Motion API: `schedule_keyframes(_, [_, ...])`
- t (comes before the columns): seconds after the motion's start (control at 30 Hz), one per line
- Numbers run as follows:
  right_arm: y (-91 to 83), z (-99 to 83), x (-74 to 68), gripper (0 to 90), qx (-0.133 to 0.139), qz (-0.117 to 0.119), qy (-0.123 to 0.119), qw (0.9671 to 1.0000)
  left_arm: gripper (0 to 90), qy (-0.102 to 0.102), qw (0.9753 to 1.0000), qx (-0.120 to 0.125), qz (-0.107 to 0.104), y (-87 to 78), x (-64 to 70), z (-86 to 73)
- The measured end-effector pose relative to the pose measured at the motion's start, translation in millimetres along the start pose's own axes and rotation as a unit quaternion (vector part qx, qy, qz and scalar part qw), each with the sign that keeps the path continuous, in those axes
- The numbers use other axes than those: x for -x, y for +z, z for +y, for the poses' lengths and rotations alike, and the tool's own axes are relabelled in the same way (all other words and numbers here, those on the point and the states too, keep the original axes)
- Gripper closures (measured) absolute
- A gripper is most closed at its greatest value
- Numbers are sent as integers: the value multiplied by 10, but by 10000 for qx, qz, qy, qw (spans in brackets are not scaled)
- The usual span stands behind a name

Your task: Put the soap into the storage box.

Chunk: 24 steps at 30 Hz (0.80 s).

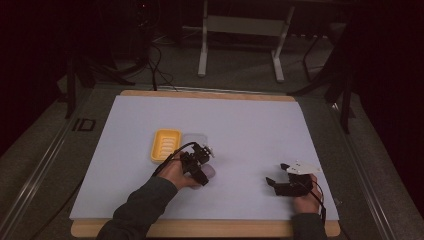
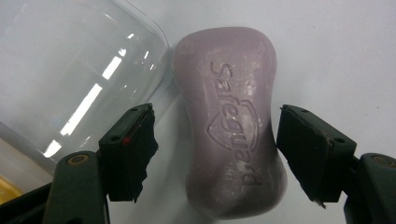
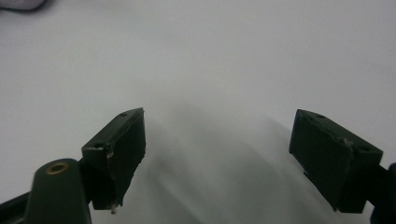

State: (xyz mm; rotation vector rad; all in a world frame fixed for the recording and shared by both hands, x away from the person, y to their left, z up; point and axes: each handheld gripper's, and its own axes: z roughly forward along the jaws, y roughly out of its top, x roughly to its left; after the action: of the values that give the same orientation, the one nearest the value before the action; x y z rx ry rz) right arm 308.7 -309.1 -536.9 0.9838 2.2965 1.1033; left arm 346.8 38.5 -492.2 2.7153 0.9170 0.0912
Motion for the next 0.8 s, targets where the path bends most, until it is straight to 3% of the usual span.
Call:
schedule_keyframes(0.5, [2, 1, -2, 182, -7, -7, -12, 10000, 362, 106, 9997, -210, -118, 106, 16, 35])
schedule_keyframes(0.8, [2, 1, -2, 182, -9, -7, -14, 10000, 408, 139, 9995, -273, -81, 108, 27, 67])
